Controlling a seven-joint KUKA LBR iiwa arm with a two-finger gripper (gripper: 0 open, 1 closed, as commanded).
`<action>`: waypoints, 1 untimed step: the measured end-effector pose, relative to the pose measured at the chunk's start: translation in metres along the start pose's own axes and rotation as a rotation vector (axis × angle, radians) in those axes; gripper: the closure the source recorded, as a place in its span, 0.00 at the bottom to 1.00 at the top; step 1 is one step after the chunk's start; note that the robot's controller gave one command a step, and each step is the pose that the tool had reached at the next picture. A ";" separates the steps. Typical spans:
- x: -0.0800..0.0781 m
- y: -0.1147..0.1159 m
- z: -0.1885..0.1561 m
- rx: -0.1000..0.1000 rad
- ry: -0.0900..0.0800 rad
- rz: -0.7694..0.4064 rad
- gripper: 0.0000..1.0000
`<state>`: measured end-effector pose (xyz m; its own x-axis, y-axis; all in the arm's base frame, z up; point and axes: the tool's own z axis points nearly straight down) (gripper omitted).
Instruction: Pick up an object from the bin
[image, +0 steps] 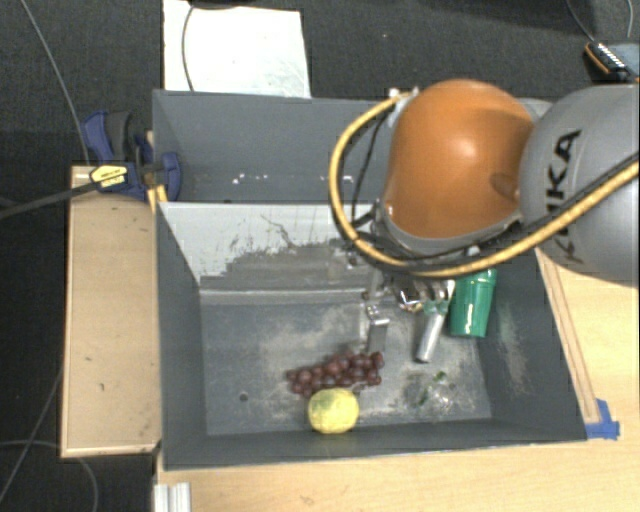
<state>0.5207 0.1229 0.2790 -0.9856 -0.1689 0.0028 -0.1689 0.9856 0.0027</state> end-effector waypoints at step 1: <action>0.028 -0.050 0.031 0.003 -0.010 0.120 0.00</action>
Offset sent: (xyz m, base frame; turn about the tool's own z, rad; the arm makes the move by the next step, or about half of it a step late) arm -0.0290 -0.0351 -0.0775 -0.0253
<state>0.5018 0.0687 0.2484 -0.9987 -0.0502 -0.0067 -0.0502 0.9987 0.0004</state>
